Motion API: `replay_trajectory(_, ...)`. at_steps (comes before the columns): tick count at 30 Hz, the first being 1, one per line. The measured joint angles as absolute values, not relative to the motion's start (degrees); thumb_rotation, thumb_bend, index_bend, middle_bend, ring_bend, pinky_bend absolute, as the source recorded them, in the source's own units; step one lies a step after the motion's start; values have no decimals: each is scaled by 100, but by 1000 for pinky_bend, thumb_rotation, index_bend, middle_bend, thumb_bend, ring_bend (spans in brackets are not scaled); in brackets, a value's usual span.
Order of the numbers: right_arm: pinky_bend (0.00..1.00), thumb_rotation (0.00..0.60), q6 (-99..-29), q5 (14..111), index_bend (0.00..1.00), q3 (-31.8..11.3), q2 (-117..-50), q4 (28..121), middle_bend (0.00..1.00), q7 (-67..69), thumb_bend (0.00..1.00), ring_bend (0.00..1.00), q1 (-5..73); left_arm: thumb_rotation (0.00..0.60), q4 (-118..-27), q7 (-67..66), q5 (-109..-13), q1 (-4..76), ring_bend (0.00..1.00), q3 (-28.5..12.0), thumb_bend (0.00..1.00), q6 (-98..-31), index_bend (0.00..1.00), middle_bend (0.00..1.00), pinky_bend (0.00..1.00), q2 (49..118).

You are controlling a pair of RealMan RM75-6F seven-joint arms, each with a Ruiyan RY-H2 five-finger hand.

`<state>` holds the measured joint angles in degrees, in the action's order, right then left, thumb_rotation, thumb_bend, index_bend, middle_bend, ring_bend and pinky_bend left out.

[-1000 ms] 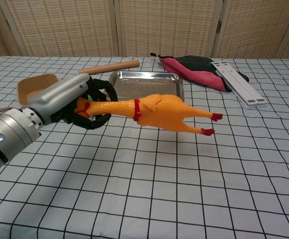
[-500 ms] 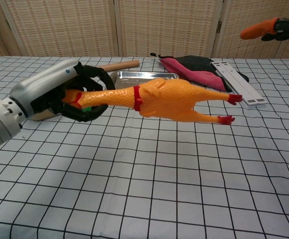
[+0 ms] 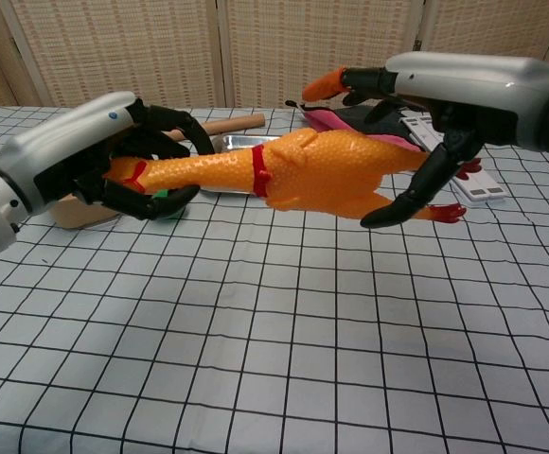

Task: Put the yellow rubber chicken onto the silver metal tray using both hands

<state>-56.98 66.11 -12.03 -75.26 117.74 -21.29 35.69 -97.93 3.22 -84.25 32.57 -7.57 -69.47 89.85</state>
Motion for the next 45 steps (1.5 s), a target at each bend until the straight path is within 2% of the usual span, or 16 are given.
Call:
replay_trajectory(1,633,600,-5757,6613,414,-1218,-7587,11736,249,-2147,122,268,3588,600,-9820,337,-8432,3254,510,-752,836,-6947,743,654,647,8969)
replay_trajectory(3,891,600,-5864,6652,637,-1234,-7672,11700,415,-2151,188,530,3602,600,-9852,361,-8461,3249,510,-743,836,-6952,742,654,647,8950)
replay_trajectory(6,999,600,-6025,6815,842,-1240,-7767,11665,595,-2075,270,733,3595,600,-9872,384,-8511,3243,510,-729,836,-6970,742,654,647,8924)
replay_trajectory(9,1000,600,-6116,7023,969,-1187,-7787,11617,691,-1988,326,824,3569,600,-9883,420,-8514,3246,511,-742,835,-6970,742,654,647,8902)
replay_trajectory(17,1000,600,-6223,7331,1000,-1089,-7693,11538,763,-1735,400,934,3524,600,-10005,463,-8571,3251,510,-786,833,-7007,743,654,647,8778)
replay_trajectory(24,1000,600,-6293,7634,1000,-1001,-7637,11483,767,-1524,433,942,3486,600,-10087,481,-8575,3246,510,-785,833,-7009,742,654,647,8720)
replay_trajectory(26,1000,600,-6345,7736,977,-986,-7638,11487,766,-1461,430,892,3468,600,-10117,486,-8570,3244,510,-793,833,-7011,742,654,647,8694)
replay_trajectory(28,942,600,-6334,7771,793,-939,-7592,11525,686,-1361,387,730,3453,600,-10153,486,-8564,3244,510,-801,833,-7009,742,654,647,8661)
replay_trajectory(30,702,600,-6239,7763,423,-900,-7478,11575,455,-1324,307,444,3458,600,-10189,487,-8556,3244,511,-809,832,-7005,742,654,647,8632)
replay_trajectory(31,584,600,-6151,7745,286,-875,-7385,11604,355,-1305,282,338,3467,600,-10216,492,-8551,3245,510,-814,831,-6999,742,654,647,8611)
replay_trajectory(32,397,600,-6081,7726,110,-858,-7314,11625,184,-1292,243,164,3478,600,-10238,497,-8546,3246,510,-817,831,-6995,742,654,647,8595)
replay_trajectory(33,266,600,-6011,7702,25,-845,-7245,11645,79,-1280,212,68,3492,600,-10260,501,-8543,3248,510,-821,832,-6991,743,654,647,8578)
replay_trajectory(34,174,600,-5934,7670,0,-833,-7160,11670,25,-1263,187,22,3515,600,-10283,500,-8540,3248,510,-829,833,-6991,743,654,647,8556)
replay_trajectory(36,32,600,-5881,7645,0,-833,-7077,11702,0,-1215,140,0,3540,600,-10288,475,-8545,3247,510,-837,834,-7003,745,654,647,8539)
replay_trajectory(38,0,600,-5871,7644,0,-838,-7039,11734,0,-1158,123,0,3547,600,-10288,465,-8540,3242,510,-842,835,-7011,746,654,647,8506)
replay_trajectory(45,0,600,-5935,7656,0,-885,-6944,11785,0,-1043,117,0,3551,600,-10358,621,-8440,3251,510,-870,835,-6925,745,655,647,8390)
